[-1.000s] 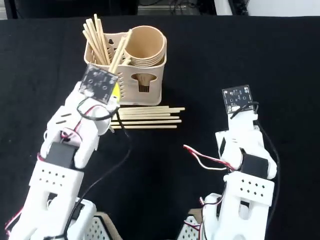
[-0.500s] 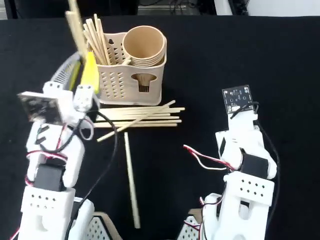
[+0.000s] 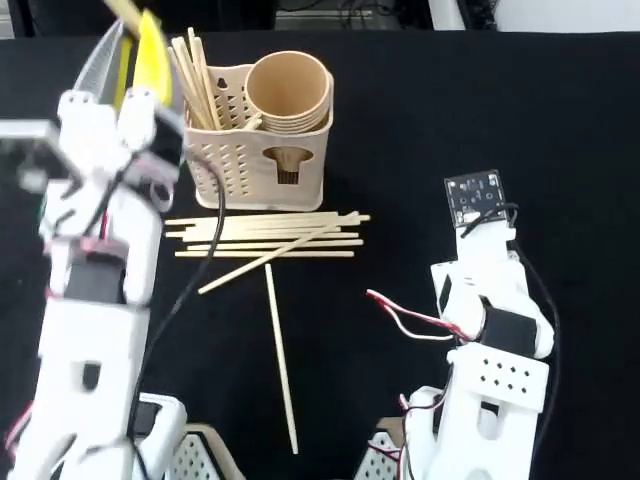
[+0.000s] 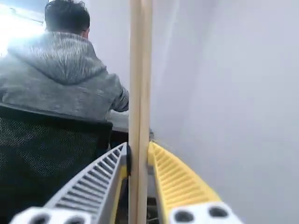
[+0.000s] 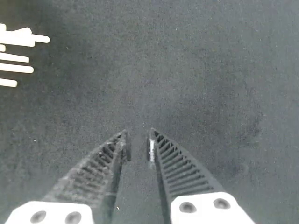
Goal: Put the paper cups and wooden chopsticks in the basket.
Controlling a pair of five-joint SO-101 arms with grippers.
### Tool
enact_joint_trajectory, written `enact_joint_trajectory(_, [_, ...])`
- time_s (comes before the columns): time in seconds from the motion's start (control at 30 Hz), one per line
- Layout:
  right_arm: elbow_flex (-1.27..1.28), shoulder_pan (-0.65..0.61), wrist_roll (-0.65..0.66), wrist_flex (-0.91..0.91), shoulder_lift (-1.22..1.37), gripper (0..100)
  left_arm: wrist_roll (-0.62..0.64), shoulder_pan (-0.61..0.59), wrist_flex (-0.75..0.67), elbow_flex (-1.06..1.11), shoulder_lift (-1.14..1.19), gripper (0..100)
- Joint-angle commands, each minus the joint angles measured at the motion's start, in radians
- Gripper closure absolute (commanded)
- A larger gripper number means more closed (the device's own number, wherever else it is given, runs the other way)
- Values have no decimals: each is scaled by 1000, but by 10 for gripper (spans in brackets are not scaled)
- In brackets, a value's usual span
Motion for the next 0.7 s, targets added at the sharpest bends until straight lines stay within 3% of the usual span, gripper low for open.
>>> enact_joint_trajectory(0.0, [-13,9,8,-17,-4,920,20,-8,-18,-199,238,972])
enact_joint_trajectory(0.23, [-13,9,8,-18,-4,920,11,-7,-20,-295,482,971])
enact_joint_trajectory(0.67, [-13,9,8,-18,-4,920,0,-5,14,-213,535,933])
